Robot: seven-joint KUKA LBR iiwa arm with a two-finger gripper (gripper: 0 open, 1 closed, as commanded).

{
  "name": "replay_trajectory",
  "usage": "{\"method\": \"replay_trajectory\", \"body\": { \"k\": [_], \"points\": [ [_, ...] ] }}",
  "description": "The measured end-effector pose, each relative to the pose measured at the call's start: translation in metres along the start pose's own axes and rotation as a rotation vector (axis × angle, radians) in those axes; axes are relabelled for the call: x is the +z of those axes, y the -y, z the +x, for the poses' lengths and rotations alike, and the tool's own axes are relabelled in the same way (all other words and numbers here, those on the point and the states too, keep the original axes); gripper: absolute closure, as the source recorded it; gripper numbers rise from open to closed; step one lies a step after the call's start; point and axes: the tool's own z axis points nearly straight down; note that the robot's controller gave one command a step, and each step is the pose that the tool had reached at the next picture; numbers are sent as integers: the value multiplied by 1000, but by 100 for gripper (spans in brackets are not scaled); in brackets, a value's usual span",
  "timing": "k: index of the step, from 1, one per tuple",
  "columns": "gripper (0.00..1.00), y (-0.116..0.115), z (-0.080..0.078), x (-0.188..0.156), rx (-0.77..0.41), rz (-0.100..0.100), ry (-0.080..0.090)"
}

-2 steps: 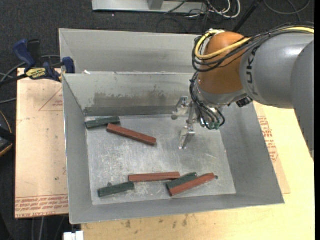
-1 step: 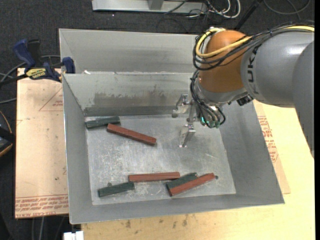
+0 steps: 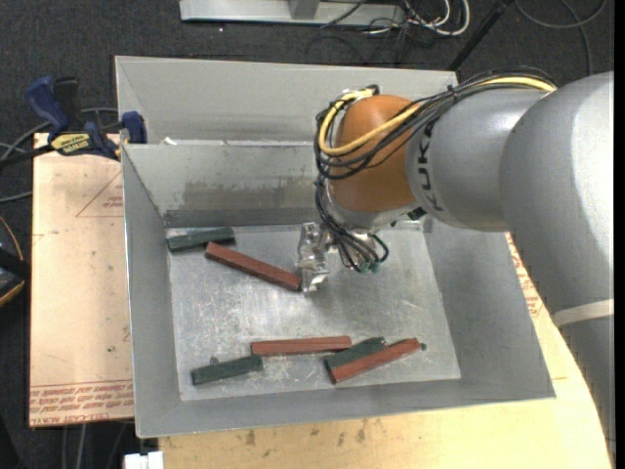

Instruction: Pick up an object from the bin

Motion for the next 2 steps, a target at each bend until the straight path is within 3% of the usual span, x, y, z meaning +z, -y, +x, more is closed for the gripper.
{"method": "replay_trajectory", "body": {
  "k": [1,2],
  "points": [
    [0,0,0,2,0,0,4],
    [0,0,0,2,1,0,4]
  ]
}}
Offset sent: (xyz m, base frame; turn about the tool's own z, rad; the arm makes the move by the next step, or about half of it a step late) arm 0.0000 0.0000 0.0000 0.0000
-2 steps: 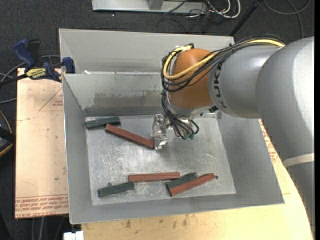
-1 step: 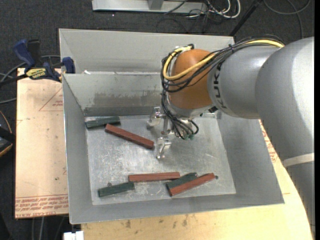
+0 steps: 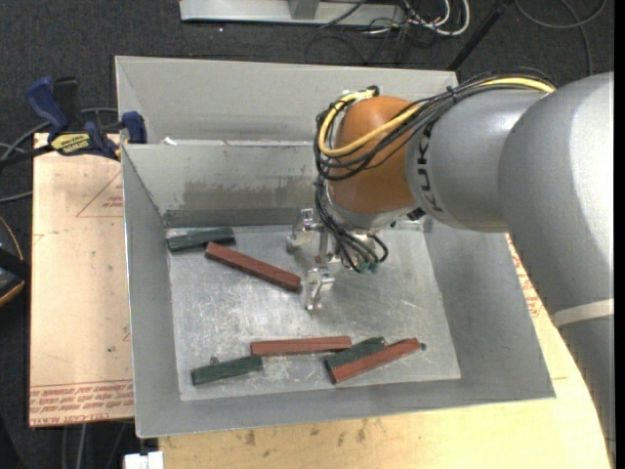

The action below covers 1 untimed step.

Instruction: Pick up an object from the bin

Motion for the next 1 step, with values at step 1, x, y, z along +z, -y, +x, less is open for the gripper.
{"method": "replay_trajectory", "body": {
  "k": [1],
  "points": [
    [100,-64,-15,-1,97,-1,0]
  ]
}}
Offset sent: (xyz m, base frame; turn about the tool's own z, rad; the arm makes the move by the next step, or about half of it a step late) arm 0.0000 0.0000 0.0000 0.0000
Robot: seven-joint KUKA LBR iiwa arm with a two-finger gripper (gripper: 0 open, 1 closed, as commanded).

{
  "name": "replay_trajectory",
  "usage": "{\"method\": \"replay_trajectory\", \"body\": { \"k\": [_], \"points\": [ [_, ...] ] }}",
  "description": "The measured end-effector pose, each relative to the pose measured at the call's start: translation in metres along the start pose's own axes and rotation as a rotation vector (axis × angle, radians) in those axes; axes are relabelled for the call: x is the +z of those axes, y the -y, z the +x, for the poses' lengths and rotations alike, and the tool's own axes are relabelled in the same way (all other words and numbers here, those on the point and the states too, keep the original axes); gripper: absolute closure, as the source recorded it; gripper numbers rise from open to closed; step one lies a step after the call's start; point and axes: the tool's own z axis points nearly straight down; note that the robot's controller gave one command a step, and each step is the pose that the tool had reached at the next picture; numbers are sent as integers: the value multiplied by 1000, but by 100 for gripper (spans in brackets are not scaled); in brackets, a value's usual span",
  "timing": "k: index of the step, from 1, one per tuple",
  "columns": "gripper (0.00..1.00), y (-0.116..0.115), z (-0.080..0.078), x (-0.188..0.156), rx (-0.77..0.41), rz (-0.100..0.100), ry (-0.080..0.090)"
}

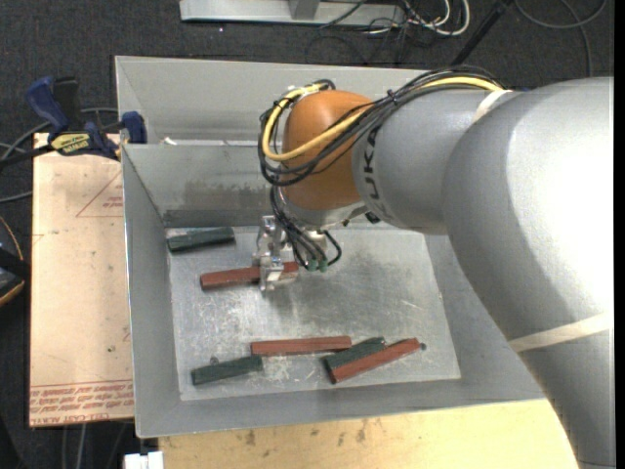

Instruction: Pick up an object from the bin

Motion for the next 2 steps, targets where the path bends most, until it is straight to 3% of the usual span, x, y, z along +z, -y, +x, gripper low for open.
{"method": "replay_trajectory", "body": {
  "k": [1,2],
  "points": [
    [100,0,0,0,0,0,0],
    [100,1,-9,-131,25,3,-13]
  ]
}}
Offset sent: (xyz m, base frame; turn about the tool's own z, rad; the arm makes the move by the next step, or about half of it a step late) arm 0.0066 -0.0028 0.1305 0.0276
